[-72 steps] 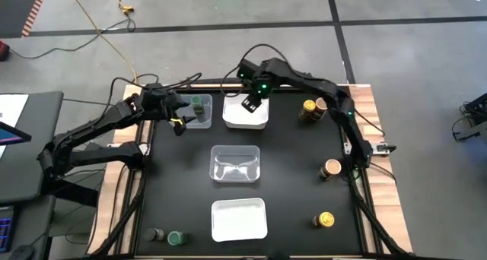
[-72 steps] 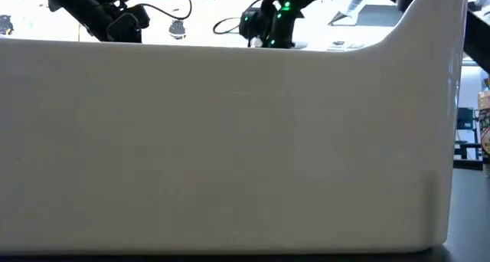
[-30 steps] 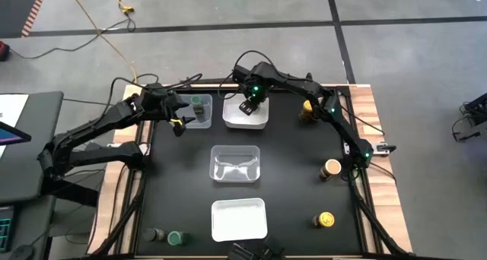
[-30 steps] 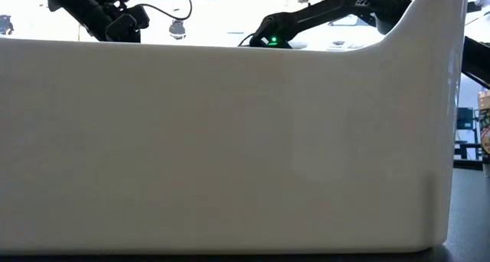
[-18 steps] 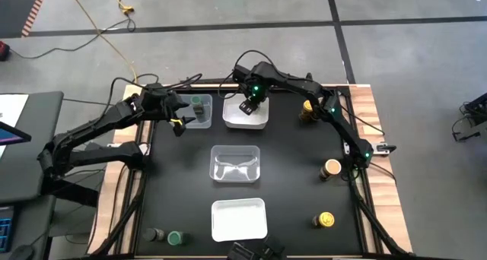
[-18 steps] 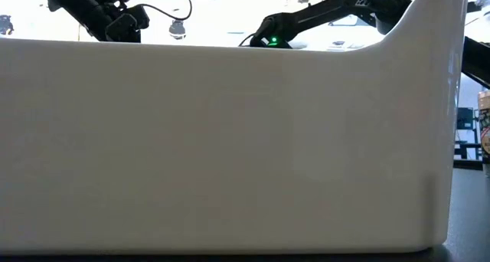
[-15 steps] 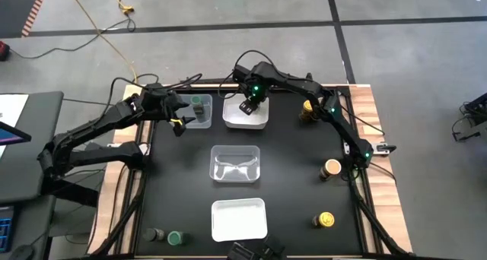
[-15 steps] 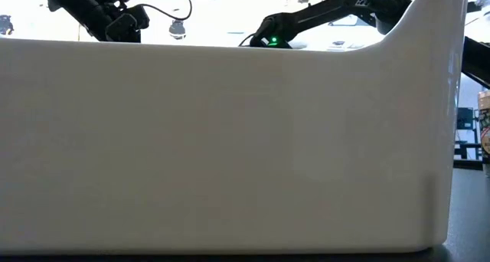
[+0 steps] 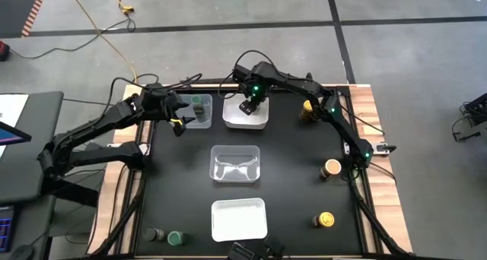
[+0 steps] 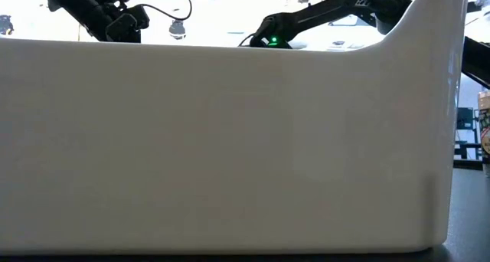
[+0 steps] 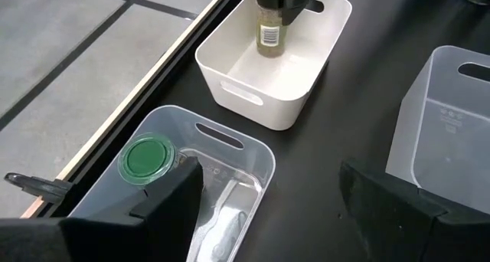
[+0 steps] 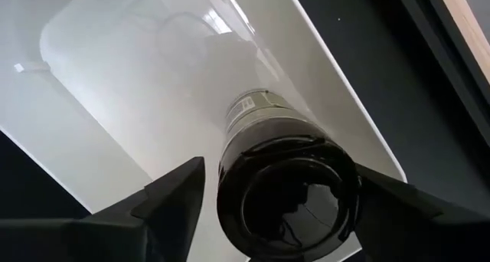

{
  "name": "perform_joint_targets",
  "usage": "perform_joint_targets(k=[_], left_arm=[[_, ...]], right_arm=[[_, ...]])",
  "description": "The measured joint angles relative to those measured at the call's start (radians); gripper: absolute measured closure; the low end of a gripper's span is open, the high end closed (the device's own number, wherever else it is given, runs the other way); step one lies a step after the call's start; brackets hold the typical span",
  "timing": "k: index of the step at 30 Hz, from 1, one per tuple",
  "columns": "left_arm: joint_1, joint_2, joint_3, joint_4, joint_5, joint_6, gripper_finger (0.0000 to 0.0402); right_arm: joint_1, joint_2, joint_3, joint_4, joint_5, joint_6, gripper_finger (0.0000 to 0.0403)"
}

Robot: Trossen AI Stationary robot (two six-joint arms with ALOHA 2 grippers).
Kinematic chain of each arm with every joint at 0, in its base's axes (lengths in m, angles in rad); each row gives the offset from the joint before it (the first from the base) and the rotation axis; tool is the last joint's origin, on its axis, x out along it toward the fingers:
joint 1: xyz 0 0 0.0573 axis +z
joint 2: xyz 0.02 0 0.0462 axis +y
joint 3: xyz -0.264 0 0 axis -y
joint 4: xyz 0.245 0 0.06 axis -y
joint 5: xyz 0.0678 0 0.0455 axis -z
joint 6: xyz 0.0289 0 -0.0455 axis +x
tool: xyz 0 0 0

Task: Sort spices by type
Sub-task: Put the top black seasoning bottle into the top white bin, then put the black seasoning bottle into the top white bin

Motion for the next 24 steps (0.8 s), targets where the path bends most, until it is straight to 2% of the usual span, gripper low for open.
perform_joint_targets(k=[9,14,19,24], left_arm=[[0.0,0.0,0.0,0.0,0.0,0.0,0.0111],[0.0,0.0,0.0,0.001,0.0,0.0,0.0111],[0.0,0.0,0.0,0.017,0.0,0.0,0.0111],[0.0,0.0,0.0,0.017,0.001,0.0,0.0111]], right_arm=[[-0.018,-0.007,0.08,-0.044,0.001,-0.002,0.0063],[-0.019,-0.091,0.063,-0.041,0.034,0.019,0.0062],[-0.005,-0.2,0.063,-0.072,0.095,0.065,0.0062],[0.083,-0.325,0.003,-0.139,0.251,0.123,0.0062]])
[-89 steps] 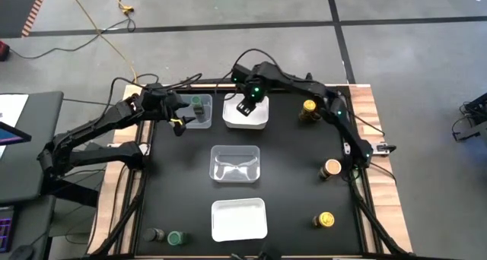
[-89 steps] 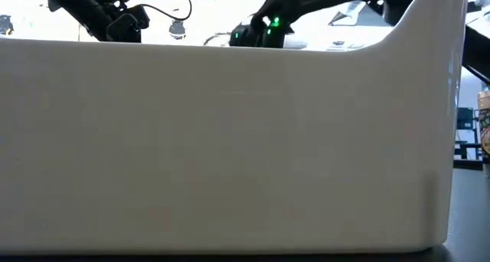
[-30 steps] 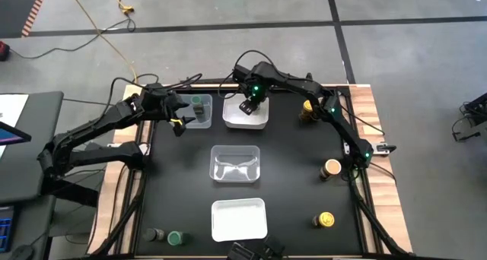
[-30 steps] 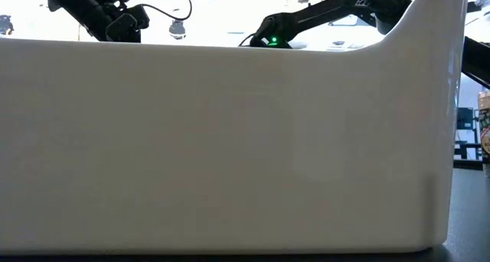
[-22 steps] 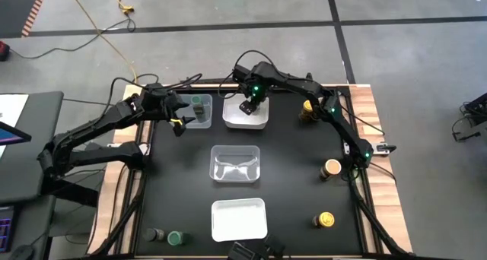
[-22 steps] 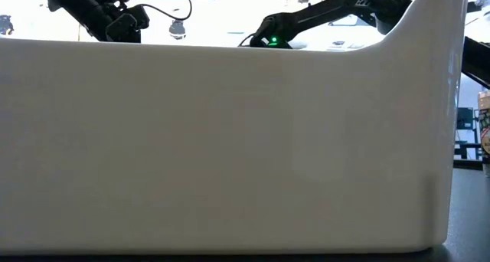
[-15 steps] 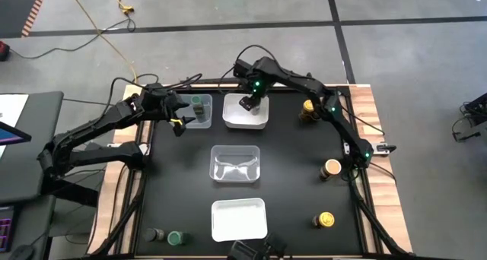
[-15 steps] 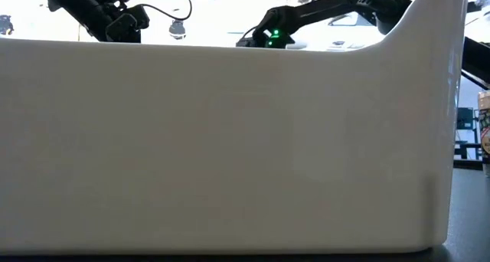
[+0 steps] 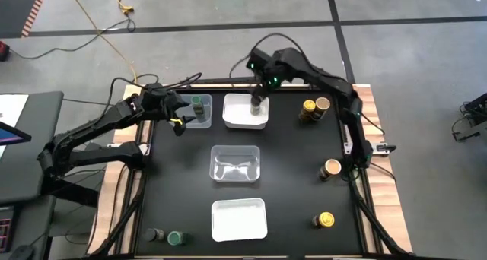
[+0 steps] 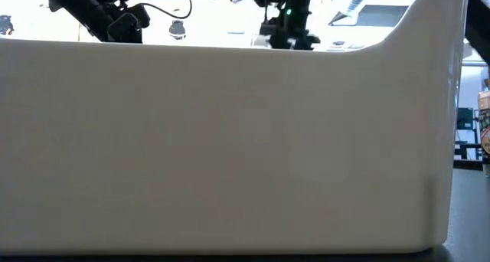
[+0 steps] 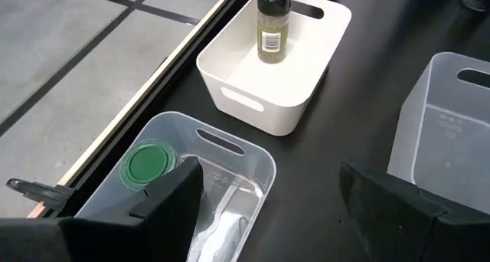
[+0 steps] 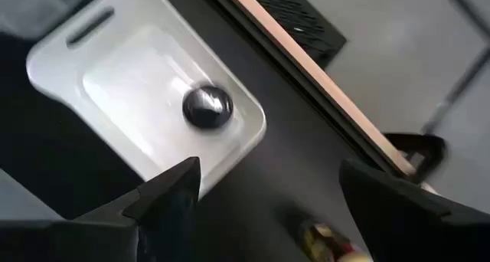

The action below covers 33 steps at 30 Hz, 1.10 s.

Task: Sort spices by type
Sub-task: Put the black seasoning bottle into the top white bin

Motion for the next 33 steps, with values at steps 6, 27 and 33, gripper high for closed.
perform_joint_targets(k=[6,27,33], left_arm=[[0.0,0.0,0.0,-0.011,0.0,-0.049,0.0111],[-0.494,0.074,0.199,-0.31,-0.409,-0.559,0.0111],[-0.768,0.245,0.296,-0.309,-0.489,-0.659,0.0111]], right_arm=[[0.156,-0.22,-0.331,0.064,0.08,0.148,0.0071],[0.632,-0.995,-1.489,0.862,0.297,0.641,0.0085],[0.68,-1.067,-1.547,0.918,0.27,0.558,0.0085]])
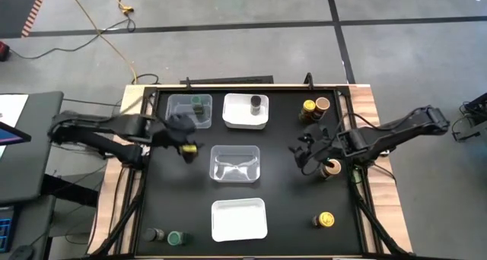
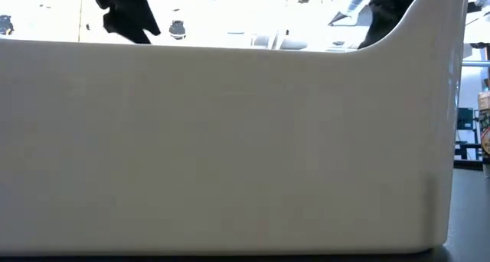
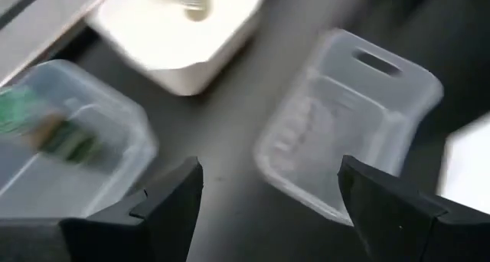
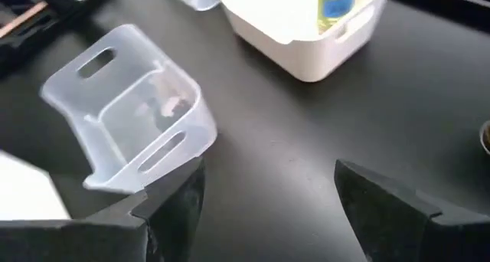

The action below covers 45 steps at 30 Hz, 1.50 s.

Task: Sort spices by type
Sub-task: Put the black seasoning bottle into the top white bin

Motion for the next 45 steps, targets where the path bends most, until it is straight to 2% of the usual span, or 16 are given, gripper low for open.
perform_joint_targets(k=[5,8,11,14,17,22,33,37,45], left_arm=[[-0.168,0.164,0.125,-0.079,-0.003,0.036,0.0111],[-0.237,0.252,0.229,-0.219,-0.006,-0.104,0.0111],[-0.295,0.327,0.335,-0.364,0.04,-0.252,0.0111],[-0.361,0.383,0.416,-0.476,0.087,-0.319,0.0111],[-0.432,0.41,0.465,-0.526,0.101,-0.322,0.0111],[-0.542,0.414,0.462,-0.525,0.114,-0.303,0.0111],[-0.782,0.413,0.421,-0.521,0.141,-0.561,0.0111],[-0.875,0.413,0.421,-0.514,0.195,-0.639,0.0111],[-1.001,0.418,0.421,-0.507,0.234,-0.823,0.0111]], right_arm=[[0.026,-0.032,-0.001,0.0,-0.001,-0.076,0.0085],[0.027,-0.043,-0.001,-0.001,-0.004,-0.107,0.0085],[0.023,-0.047,-0.001,-0.003,-0.018,-0.111,0.0085],[0.023,-0.049,-0.001,-0.004,-0.026,-0.113,0.0085],[0.024,-0.048,-0.001,-0.004,-0.027,-0.111,0.0085],[0.024,-0.048,-0.001,-0.001,-0.027,-0.086,0.0085],[-0.005,-0.047,-0.001,0.004,-0.026,-0.016,0.0085],[-0.024,-0.047,-0.001,0.007,-0.026,-0.013,0.0085],[-0.049,-0.047,-0.001,0.007,-0.025,0.004,0.0085]])
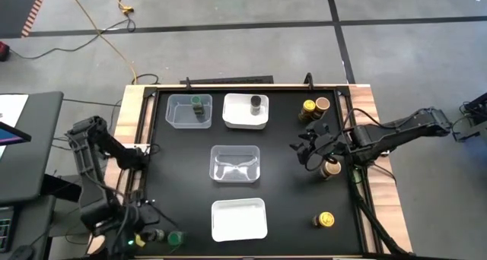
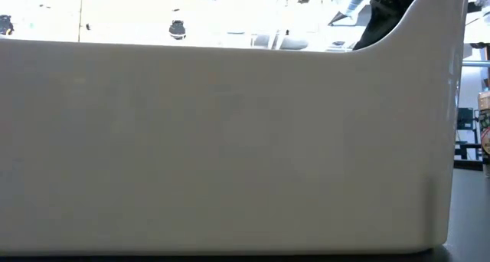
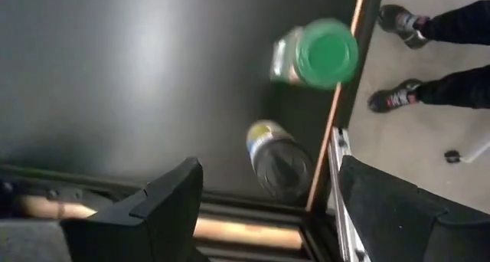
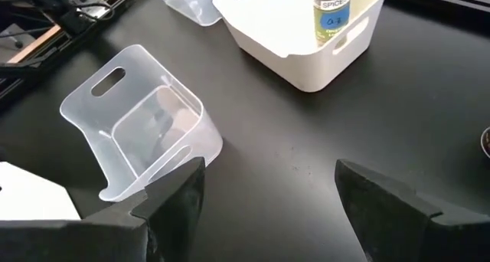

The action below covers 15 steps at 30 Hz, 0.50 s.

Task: Sort spices by type
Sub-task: Put the black seasoning bottle into the top white bin

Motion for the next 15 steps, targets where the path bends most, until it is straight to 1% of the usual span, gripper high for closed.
perform_joint_targets(k=[2,6,11,15], left_arm=[[-0.021,0.019,0.0,0.004,0.0,-0.011,0.0111],[-0.048,0.077,0.0,0.049,0.008,0.038,0.0111],[-0.056,0.135,0.0,0.052,0.01,0.047,0.0111],[-0.055,0.15,0.0,0.054,0.009,0.075,0.0111]], right_arm=[[-0.007,0.0,0.0,0.002,0.0,0.003,0.0085],[-0.014,0.0,0.0,0.018,0.002,0.025,0.0085],[-0.013,0.0,0.0,0.026,0.002,0.028,0.0085],[-0.013,0.0,0.0,0.034,0.002,0.03,0.0085]])
